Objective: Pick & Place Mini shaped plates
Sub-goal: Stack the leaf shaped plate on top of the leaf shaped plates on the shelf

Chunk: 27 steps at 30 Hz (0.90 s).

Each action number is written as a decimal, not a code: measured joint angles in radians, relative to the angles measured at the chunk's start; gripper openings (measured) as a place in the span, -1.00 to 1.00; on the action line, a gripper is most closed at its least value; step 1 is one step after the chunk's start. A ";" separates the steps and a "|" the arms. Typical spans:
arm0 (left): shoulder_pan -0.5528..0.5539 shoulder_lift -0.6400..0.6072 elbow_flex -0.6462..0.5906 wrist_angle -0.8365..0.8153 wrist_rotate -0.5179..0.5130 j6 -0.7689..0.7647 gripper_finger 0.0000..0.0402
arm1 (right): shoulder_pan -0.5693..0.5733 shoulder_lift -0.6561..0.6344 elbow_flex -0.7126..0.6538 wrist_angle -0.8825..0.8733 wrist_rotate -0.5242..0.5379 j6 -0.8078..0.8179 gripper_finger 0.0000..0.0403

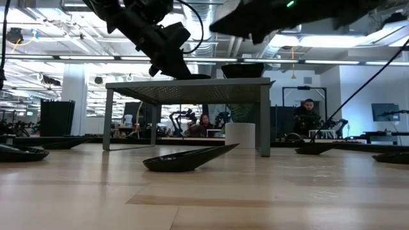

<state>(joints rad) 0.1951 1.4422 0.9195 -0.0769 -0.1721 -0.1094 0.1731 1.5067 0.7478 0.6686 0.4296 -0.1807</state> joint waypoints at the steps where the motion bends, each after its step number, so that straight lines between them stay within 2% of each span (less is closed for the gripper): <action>1: 0.000 0.000 0.000 -0.009 0.026 0.000 -0.97 | -0.014 0.018 0.006 0.013 0.021 0.006 -0.99; 5: -0.008 -0.003 0.000 -0.058 0.097 0.035 -0.97 | -0.027 0.064 0.060 -0.034 0.072 -0.018 -1.00; 9: -0.027 -0.040 -0.001 -0.082 0.098 0.046 -0.97 | -0.014 0.071 0.123 -0.111 0.085 -0.051 -1.00; 16: -0.048 -0.165 0.000 -0.087 0.099 0.040 -0.97 | 0.019 0.070 0.220 -0.237 0.234 -0.065 -1.00; 21: -0.083 -0.204 0.000 -0.207 0.094 0.020 -0.97 | 0.050 0.068 0.276 -0.342 0.315 -0.065 -1.00; 23: -0.107 -0.203 0.000 -0.265 0.044 0.021 -0.97 | 0.066 0.062 0.295 -0.380 0.353 -0.065 -1.00; 27: -0.137 -0.199 -0.001 -0.283 -0.229 0.016 -0.97 | 0.098 0.048 0.310 -0.392 0.369 -0.065 -1.00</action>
<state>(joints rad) 0.0582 1.2432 0.9188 -0.3602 -0.4011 -0.0933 0.2713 1.5547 1.0577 0.2768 0.7982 -0.2456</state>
